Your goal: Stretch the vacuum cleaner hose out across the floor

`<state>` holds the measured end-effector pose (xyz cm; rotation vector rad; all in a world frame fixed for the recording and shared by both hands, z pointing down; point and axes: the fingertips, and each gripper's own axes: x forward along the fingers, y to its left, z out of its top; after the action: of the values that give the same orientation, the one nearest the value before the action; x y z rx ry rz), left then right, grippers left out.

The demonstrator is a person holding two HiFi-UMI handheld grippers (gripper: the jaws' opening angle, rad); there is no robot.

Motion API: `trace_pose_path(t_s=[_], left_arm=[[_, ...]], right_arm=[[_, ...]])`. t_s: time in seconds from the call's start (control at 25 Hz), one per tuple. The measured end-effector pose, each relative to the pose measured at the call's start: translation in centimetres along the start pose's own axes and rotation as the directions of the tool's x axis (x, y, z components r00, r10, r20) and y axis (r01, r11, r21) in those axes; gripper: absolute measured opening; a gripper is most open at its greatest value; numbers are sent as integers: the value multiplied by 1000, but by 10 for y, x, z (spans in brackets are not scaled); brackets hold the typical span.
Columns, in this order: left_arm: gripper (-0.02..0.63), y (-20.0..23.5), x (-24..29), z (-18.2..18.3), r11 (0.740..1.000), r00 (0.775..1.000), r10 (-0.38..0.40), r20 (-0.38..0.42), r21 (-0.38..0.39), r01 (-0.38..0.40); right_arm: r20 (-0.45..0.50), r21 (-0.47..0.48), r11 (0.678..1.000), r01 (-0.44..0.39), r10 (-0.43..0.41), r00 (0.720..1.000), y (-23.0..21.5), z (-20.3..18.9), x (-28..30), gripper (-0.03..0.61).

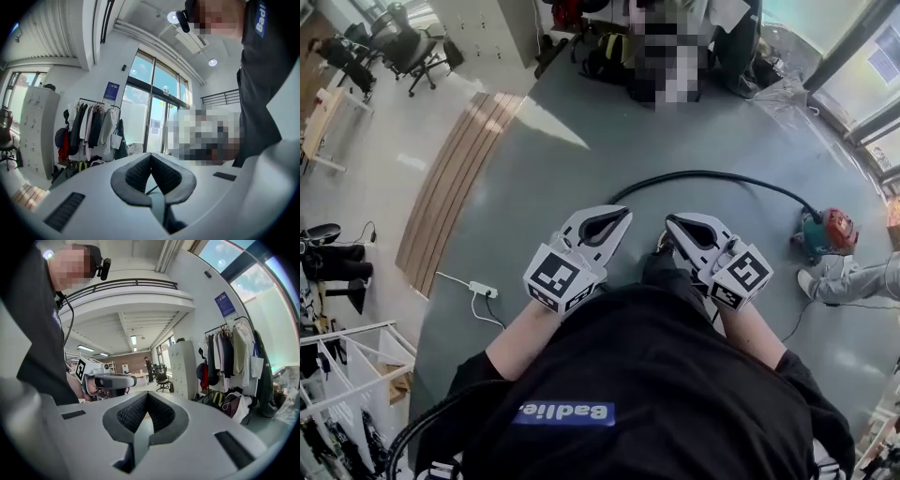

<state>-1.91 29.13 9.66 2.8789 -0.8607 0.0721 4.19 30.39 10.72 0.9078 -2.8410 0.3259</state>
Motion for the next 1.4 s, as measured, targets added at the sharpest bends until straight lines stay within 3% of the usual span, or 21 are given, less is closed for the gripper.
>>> trace_pose_path(t_s=[0.4, 0.6, 1.0, 1.2, 1.4], left_arm=[[9, 135, 203, -5, 987, 991, 125, -39, -96, -128], [9, 185, 264, -9, 981, 986, 161, -53, -100, -165], [9, 282, 246, -46, 975, 986, 138, -95, -160, -152], [9, 331, 241, -79, 972, 974, 175, -142, -136, -194], [9, 350, 265, -114, 968, 957, 202, -208, -104, -227]], right_arm=[[-66, 15, 991, -135, 136, 988, -251, 13, 70, -5], [-114, -7, 988, -153, 151, 982, -342, 9, 92, -5], [-209, -30, 986, -165, 155, 965, -341, 8, 183, -5], [-266, -64, 987, -149, 127, 956, -357, -25, 220, -5], [-319, -67, 968, -244, 211, 924, -376, -67, 243, -5]])
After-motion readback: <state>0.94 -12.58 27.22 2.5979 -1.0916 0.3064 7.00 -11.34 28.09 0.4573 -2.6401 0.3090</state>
